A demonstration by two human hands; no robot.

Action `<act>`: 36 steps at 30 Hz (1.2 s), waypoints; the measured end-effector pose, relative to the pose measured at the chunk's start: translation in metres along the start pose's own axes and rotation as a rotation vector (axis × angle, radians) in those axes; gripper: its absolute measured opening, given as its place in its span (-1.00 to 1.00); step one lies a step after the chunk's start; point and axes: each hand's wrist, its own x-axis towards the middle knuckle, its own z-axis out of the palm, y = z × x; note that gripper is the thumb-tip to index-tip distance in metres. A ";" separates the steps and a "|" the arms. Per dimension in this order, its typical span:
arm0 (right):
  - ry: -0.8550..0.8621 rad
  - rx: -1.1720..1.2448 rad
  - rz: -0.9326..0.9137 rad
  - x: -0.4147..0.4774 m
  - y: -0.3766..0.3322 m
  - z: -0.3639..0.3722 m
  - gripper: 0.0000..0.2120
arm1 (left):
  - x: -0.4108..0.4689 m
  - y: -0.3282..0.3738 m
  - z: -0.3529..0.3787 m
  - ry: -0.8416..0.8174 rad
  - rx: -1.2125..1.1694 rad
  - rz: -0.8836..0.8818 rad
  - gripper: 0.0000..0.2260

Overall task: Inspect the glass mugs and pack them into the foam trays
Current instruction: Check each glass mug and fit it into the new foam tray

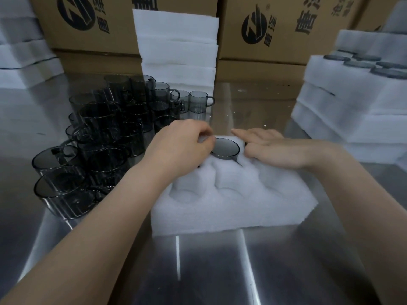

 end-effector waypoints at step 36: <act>0.323 0.741 -0.190 0.115 -0.106 -0.034 -0.82 | 0.003 -0.004 0.002 0.045 -0.037 0.003 -0.82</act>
